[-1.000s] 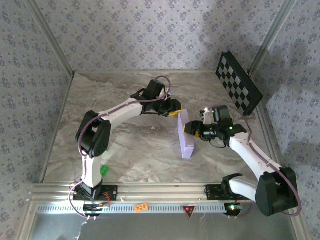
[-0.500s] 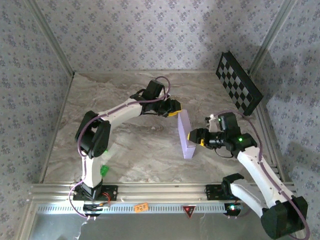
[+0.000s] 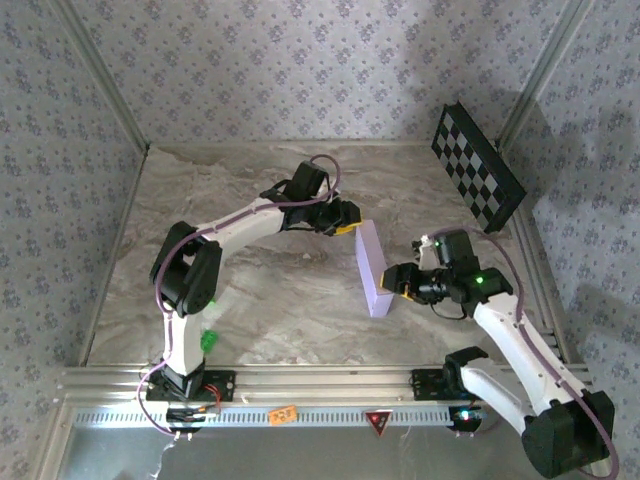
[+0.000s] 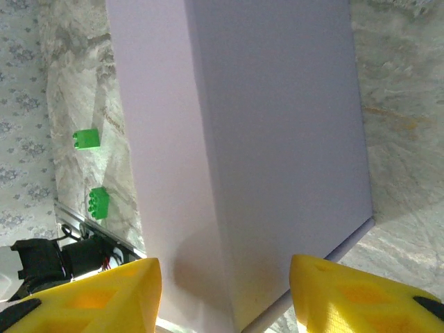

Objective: Fold the paper box

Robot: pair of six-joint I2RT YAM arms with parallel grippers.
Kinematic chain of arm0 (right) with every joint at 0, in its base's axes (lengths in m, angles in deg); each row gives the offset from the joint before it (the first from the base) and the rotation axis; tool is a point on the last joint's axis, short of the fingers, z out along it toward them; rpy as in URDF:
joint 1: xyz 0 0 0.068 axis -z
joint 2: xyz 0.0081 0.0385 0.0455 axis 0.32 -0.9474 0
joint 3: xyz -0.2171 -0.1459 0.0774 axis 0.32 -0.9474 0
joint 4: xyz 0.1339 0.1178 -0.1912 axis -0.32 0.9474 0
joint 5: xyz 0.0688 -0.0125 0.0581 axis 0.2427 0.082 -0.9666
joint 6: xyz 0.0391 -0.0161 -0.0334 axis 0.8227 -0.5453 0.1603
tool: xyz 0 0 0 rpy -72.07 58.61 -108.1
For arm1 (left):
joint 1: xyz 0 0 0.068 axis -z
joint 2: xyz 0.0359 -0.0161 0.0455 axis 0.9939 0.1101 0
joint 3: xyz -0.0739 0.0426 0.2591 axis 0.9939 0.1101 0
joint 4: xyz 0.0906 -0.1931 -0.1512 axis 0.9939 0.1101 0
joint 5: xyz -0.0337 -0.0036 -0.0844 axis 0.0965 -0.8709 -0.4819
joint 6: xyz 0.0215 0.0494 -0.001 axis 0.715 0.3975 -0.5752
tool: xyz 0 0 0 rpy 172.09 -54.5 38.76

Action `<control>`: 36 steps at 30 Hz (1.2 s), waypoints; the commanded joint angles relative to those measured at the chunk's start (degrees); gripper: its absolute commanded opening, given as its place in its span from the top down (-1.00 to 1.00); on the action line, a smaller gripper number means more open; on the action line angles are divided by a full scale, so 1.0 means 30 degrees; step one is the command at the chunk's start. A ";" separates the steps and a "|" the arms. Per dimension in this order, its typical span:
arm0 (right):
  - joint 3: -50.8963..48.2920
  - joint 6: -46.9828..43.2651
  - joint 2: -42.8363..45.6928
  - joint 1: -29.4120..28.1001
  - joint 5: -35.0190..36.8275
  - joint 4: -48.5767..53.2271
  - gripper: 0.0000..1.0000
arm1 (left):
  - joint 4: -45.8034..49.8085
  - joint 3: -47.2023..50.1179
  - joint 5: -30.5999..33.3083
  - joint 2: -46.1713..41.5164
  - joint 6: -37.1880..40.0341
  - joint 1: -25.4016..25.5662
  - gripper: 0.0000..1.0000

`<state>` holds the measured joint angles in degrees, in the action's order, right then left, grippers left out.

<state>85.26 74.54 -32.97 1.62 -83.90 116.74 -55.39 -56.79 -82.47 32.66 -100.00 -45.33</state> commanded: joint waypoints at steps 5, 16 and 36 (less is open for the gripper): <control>-0.1302 0.0220 0.0351 -0.0158 0.0817 0.1015 0.10 | 0.2670 0.1105 0.1702 0.0859 0.0311 -0.0057 0.24; -0.1980 0.1248 -0.0157 -0.1005 0.3685 0.1971 0.38 | 0.1524 0.3922 0.2035 0.0771 -0.0137 -0.0077 0.60; 0.2545 0.5390 0.1711 -0.1621 0.3600 0.3733 -0.43 | 1.0583 -0.9204 -0.1776 0.2827 0.8090 -0.1069 -0.21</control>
<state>93.85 83.83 -30.19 -2.22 -74.32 125.79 -33.23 -79.63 -83.34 37.12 -82.43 -49.09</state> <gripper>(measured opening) 0.710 0.600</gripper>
